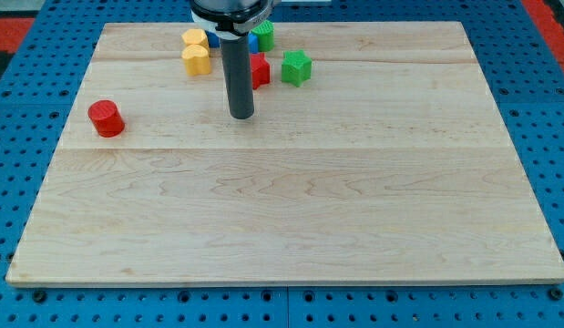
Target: Move the green circle into the blue cube
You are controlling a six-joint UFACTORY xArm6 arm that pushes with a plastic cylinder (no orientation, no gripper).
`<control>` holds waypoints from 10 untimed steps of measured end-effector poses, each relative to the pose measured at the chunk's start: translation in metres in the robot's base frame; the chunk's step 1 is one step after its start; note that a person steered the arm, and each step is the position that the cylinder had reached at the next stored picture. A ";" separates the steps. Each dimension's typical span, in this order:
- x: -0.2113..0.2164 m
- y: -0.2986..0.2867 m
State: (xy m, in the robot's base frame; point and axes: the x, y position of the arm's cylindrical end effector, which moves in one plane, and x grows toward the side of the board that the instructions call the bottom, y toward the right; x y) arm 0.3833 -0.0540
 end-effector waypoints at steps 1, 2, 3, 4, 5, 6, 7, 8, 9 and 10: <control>0.001 0.071; -0.057 0.158; -0.143 0.167; -0.191 0.118; -0.191 0.096; -0.190 0.050; -0.191 0.001; -0.191 -0.015; -0.191 -0.027; -0.182 -0.028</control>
